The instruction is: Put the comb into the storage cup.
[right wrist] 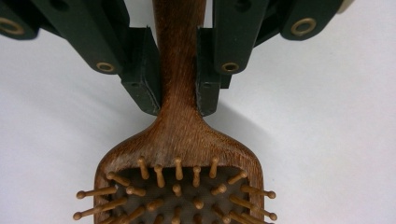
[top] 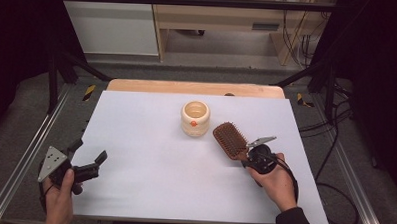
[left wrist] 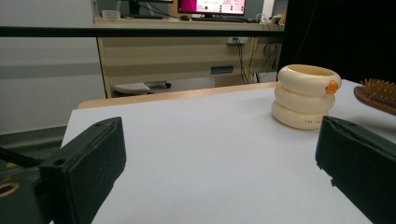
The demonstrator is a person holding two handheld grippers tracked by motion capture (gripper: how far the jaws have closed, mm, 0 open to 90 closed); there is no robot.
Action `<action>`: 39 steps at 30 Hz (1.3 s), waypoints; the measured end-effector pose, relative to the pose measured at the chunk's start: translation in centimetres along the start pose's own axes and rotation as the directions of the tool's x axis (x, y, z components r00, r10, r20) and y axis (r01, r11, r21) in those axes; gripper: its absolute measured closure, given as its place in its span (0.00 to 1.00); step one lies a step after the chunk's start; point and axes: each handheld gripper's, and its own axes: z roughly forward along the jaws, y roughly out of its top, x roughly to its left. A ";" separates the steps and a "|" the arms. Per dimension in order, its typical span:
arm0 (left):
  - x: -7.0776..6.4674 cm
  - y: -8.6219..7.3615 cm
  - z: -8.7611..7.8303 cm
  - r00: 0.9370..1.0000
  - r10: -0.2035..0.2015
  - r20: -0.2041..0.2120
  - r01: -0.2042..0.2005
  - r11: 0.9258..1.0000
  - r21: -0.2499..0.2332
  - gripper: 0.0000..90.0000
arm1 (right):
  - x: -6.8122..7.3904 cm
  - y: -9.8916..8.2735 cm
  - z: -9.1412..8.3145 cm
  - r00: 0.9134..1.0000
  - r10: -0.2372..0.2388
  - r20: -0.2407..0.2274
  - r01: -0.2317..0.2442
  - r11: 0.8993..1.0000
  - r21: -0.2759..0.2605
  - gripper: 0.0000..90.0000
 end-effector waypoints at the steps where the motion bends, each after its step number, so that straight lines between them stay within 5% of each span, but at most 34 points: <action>1: -0.1 0.0 0.0 1.000 0.002 0.004 -0.002 1.000 0.004 0.02 | 0.0 -0.1 -0.1 1.000 0.003 -0.002 -0.003 1.000 -0.012 0.81; 6: -0.3 0.1 0.0 1.000 -0.002 0.005 0.002 1.000 0.004 0.02 | 0.2 -0.8 -1.1 0.999 0.034 0.003 -0.033 0.991 -0.133 0.81; 15: -1.1 0.2 0.4 1.000 0.014 0.021 -0.014 1.000 0.020 0.02 | 0.6 -1.0 -2.3 0.997 0.073 0.017 -0.066 0.962 -0.264 0.81; 21: -1.5 0.3 0.5 0.999 0.015 0.033 -0.016 1.000 0.018 0.02 | 0.3 -1.4 -2.8 0.995 0.098 -0.018 -0.097 0.926 -0.365 0.81; 32: -2.3 0.5 0.2 0.997 -0.048 0.057 0.049 0.999 -0.006 0.02 | 0.7 -1.3 -3.4 0.994 0.102 -0.031 -0.105 0.898 -0.427 0.81; 39: -3.6 0.7 0.6 0.995 -0.050 0.086 0.049 0.999 0.011 0.02 | 2.1 -0.3 -3.8 0.998 0.059 -0.024 -0.064 0.878 -0.475 0.81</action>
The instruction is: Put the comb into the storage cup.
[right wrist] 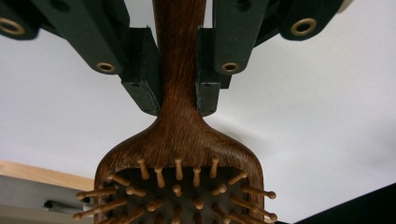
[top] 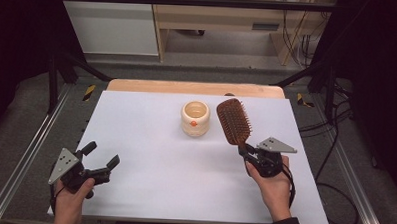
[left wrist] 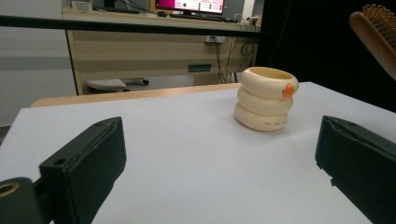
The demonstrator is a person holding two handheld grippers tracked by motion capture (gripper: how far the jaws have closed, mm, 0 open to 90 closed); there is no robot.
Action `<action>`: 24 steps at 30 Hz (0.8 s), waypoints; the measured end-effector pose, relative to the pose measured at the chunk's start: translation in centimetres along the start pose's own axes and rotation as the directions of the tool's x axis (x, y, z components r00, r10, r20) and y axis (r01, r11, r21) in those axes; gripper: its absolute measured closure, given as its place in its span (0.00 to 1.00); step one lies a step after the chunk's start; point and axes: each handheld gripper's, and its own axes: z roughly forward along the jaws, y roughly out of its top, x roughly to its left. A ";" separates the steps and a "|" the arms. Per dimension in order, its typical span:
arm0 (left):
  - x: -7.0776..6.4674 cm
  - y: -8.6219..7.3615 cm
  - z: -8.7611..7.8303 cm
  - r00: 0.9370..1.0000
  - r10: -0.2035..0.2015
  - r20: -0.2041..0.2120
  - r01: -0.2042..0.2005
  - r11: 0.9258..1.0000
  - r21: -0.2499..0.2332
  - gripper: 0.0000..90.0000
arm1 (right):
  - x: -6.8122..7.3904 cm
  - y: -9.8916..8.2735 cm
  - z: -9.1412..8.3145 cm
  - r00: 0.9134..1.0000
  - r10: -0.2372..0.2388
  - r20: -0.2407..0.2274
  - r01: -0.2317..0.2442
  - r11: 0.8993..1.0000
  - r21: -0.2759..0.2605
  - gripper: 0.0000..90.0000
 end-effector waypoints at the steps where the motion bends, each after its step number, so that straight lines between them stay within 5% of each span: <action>1: -0.2 0.0 0.1 1.000 -0.001 0.005 0.001 1.000 0.001 0.02 | 0.3 0.1 0.0 1.000 -0.005 -0.003 0.005 1.000 -0.005 0.81; 12: -3.6 0.4 1.0 0.997 0.006 0.077 -0.006 1.000 0.008 0.03 | 2.3 0.9 0.5 0.998 -0.045 -0.051 0.042 0.997 -0.062 0.81; 24: -6.8 2.6 2.6 0.982 -0.034 0.185 0.036 0.999 -0.011 0.03 | 3.6 1.4 1.0 0.994 -0.075 -0.079 0.067 0.993 -0.094 0.81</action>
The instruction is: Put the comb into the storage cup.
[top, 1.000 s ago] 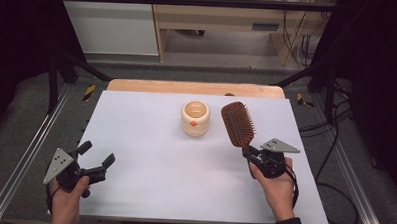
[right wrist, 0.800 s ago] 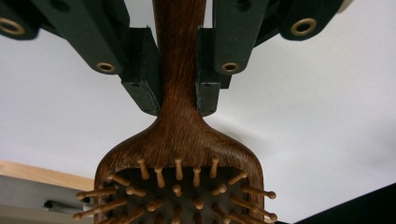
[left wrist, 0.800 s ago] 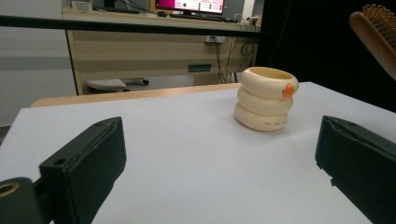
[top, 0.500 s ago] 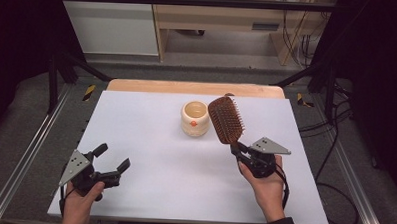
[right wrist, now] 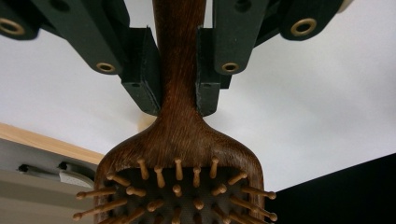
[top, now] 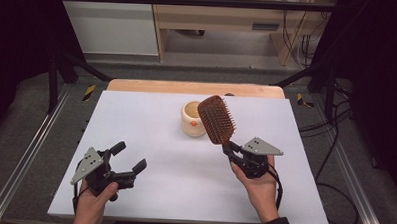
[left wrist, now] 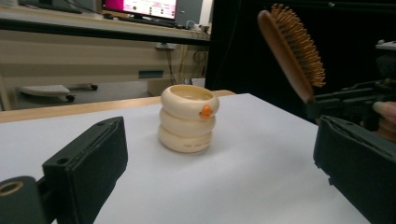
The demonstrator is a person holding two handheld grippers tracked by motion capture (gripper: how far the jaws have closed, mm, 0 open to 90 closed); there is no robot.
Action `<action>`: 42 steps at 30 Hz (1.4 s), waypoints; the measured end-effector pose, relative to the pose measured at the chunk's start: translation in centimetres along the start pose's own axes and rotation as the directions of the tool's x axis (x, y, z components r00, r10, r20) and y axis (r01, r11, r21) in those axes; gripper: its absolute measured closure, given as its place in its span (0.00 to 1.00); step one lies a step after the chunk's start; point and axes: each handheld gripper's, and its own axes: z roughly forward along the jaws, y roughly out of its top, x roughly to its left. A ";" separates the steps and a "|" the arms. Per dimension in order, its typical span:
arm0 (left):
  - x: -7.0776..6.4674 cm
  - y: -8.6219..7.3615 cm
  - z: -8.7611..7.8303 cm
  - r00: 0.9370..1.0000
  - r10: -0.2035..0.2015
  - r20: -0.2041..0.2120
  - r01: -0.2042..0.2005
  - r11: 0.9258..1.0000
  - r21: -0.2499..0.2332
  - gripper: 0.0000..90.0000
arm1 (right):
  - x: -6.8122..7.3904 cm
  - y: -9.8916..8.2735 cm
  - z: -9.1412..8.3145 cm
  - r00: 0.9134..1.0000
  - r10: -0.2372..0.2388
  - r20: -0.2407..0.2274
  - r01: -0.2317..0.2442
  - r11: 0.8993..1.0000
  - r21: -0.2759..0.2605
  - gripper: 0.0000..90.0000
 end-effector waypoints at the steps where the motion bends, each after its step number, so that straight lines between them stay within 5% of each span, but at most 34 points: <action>1: -0.3 0.2 0.5 1.000 0.006 0.004 -0.006 1.000 0.007 0.03 | 0.1 0.0 0.2 1.000 -0.010 -0.005 0.010 1.000 0.000 0.81; 6: -1.6 1.4 2.7 0.999 -0.009 0.035 0.008 1.000 0.020 0.04 | 0.6 0.1 0.7 0.999 -0.044 -0.023 0.044 0.999 0.008 0.81; 10: -3.1 2.4 5.3 0.993 -0.095 0.063 0.093 0.995 0.035 0.04 | 0.6 0.5 0.4 0.999 -0.035 -0.037 0.034 0.999 -0.023 0.81; 17: -5.9 4.7 7.8 0.993 -0.054 0.102 0.048 0.997 0.067 0.04 | 1.2 0.4 -0.3 0.999 -0.021 -0.047 0.019 0.999 -0.043 0.81; 24: -6.4 5.5 8.8 0.992 -0.067 0.105 0.056 0.993 0.106 0.04 | 2.1 0.5 -0.7 0.998 -0.029 -0.050 0.026 0.998 -0.062 0.81; 34: -8.1 5.9 9.7 0.986 -0.051 0.157 0.038 0.995 0.089 0.03 | 2.8 0.4 -0.5 0.997 -0.052 -0.064 0.047 0.996 -0.071 0.81; 42: -7.3 6.2 10.2 0.988 -0.069 0.139 0.059 0.995 0.075 0.03 | 3.4 0.4 -0.4 0.995 -0.068 -0.074 0.063 0.995 -0.074 0.81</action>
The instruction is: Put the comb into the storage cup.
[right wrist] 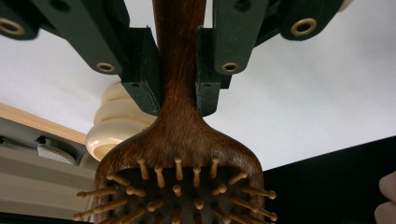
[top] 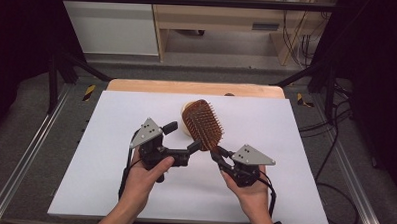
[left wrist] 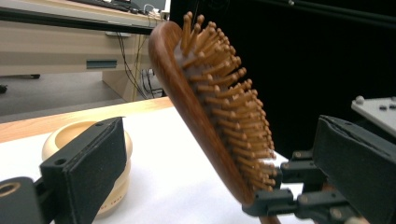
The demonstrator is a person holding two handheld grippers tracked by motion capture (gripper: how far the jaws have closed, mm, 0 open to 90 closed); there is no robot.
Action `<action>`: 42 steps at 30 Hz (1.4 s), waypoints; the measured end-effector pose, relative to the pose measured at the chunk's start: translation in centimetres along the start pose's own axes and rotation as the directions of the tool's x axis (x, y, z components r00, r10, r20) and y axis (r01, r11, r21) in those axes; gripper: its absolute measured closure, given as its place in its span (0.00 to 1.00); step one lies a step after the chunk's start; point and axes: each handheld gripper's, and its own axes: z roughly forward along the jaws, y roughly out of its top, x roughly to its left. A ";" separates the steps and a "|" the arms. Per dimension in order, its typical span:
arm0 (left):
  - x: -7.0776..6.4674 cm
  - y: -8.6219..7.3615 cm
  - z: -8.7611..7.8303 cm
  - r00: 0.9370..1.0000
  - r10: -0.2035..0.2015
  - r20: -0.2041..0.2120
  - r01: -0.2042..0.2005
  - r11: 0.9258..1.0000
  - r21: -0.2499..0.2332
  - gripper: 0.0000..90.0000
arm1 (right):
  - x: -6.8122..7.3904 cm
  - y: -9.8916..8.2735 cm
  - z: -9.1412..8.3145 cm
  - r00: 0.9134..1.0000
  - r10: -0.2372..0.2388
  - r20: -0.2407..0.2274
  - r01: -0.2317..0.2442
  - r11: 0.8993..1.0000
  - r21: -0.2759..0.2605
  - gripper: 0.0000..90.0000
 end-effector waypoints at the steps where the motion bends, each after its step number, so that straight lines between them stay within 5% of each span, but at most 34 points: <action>1: 0.1 0.1 0.1 1.000 -0.012 0.008 0.012 1.000 -0.007 0.03 | 0.1 0.0 0.1 1.000 -0.006 -0.001 0.006 1.000 0.000 0.81; 9: 1.3 0.3 1.4 0.992 -0.105 0.070 0.105 0.994 0.004 0.05 | 0.7 -0.1 0.4 1.000 -0.022 -0.012 0.023 1.000 0.010 0.81; 16: 1.8 1.0 1.7 0.988 -0.146 0.046 0.146 0.989 -0.014 0.07 | 1.0 -0.3 0.7 0.999 -0.042 -0.018 0.043 0.999 0.025 0.81; 27: 2.3 0.8 2.1 0.982 -0.185 0.030 0.185 0.983 -0.010 0.19 | 1.2 -0.4 0.9 0.999 -0.037 -0.019 0.037 0.999 0.029 0.81; 33: 2.2 0.8 2.5 0.977 -0.208 0.055 0.210 0.978 -0.016 0.34 | 1.0 -0.4 0.8 1.000 -0.021 -0.016 0.021 0.999 0.026 0.81; 36: 1.9 0.7 2.7 0.981 -0.190 0.046 0.191 0.982 -0.012 0.39 | 1.0 -0.4 0.8 1.000 -0.014 -0.018 0.014 1.000 0.019 0.81; 42: 1.9 0.6 2.8 0.977 -0.210 0.038 0.211 0.977 -0.018 0.43 | 0.8 -0.5 0.8 1.000 -0.005 -0.022 0.005 1.000 0.017 0.81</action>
